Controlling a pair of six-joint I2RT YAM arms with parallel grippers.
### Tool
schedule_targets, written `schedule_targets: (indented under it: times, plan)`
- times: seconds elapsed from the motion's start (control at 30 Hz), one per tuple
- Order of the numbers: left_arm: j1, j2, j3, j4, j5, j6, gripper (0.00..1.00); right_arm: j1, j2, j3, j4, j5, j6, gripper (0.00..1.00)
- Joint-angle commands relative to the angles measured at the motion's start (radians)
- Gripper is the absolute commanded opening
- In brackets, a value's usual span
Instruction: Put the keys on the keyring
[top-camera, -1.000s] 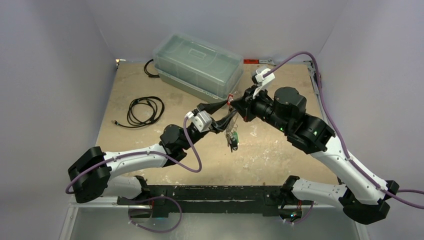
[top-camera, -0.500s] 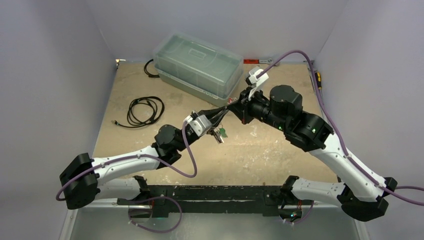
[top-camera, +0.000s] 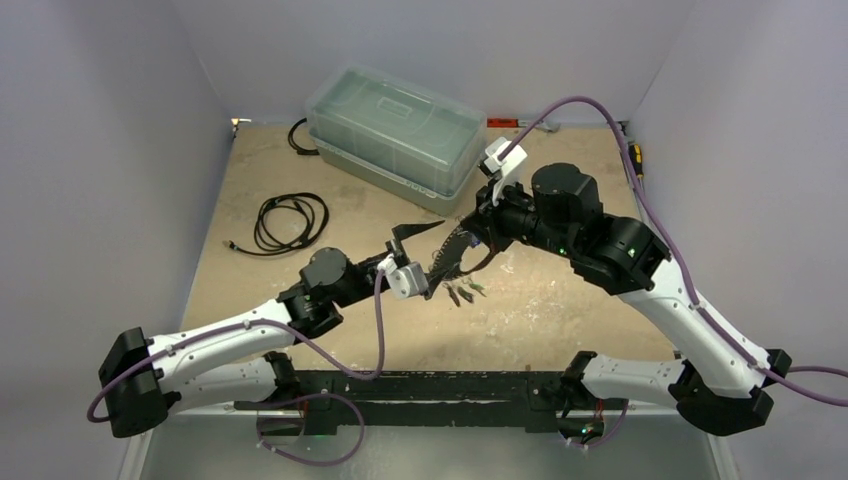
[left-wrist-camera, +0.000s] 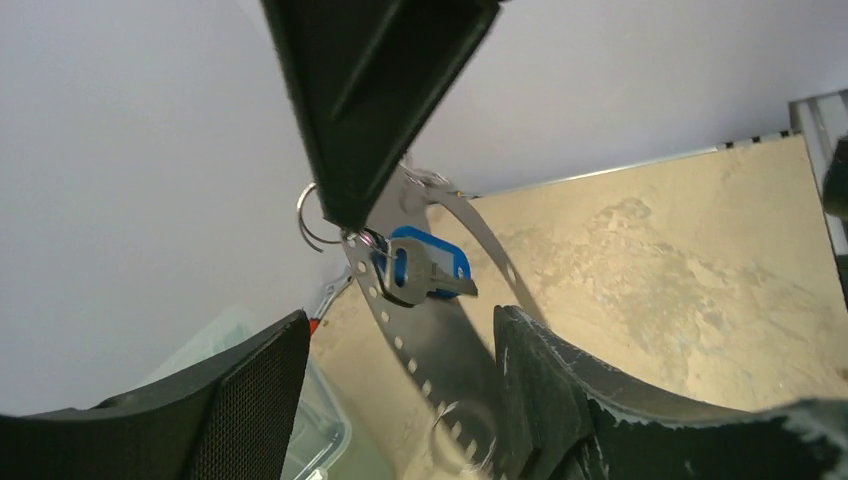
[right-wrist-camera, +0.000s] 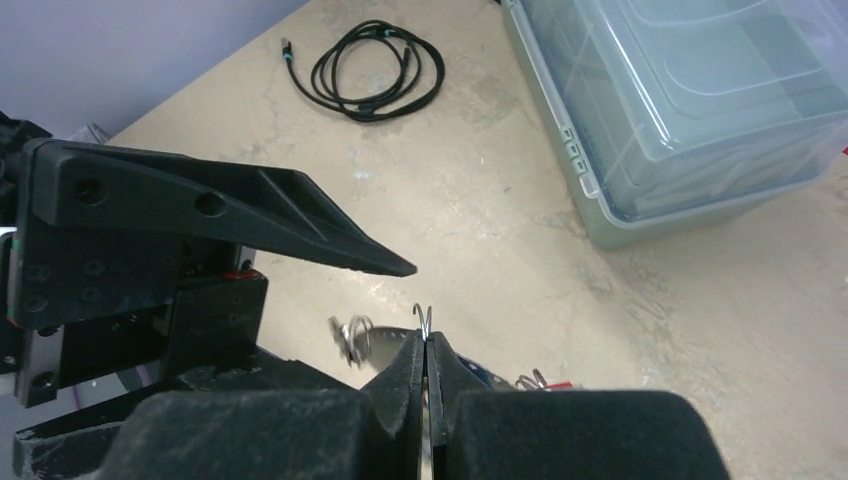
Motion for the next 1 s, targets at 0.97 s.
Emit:
schedule_targets:
  times: [0.97]
  plan:
    - [0.003, 0.084, 0.069, 0.012, -0.012, -0.179, 0.69, -0.002, -0.015, -0.057, 0.172, 0.13, 0.095, 0.0]
